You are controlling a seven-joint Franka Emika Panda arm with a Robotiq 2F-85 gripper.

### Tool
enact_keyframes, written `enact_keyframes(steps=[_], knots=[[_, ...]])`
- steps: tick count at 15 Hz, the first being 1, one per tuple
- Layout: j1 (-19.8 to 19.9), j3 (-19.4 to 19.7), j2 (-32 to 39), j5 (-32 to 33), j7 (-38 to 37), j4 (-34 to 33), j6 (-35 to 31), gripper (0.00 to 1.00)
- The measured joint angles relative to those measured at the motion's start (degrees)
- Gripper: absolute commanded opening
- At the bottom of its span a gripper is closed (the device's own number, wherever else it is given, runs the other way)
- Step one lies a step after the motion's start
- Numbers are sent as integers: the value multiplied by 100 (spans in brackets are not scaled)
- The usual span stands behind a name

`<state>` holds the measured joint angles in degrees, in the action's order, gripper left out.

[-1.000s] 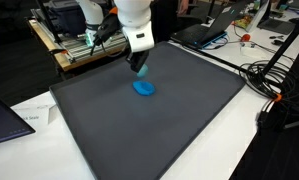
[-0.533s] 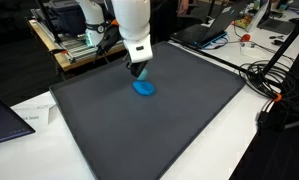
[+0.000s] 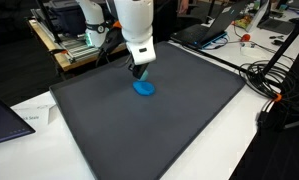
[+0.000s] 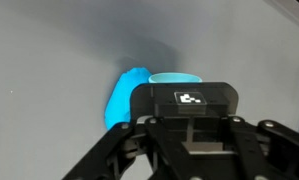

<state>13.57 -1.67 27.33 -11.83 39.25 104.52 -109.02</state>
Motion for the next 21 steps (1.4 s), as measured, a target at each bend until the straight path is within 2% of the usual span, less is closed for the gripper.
enact_keyframes(steps=[11,21], knots=[[-66,-1,278,167,127,-405,93,22],[-105,23,725,371,109,-1121,612,22]])
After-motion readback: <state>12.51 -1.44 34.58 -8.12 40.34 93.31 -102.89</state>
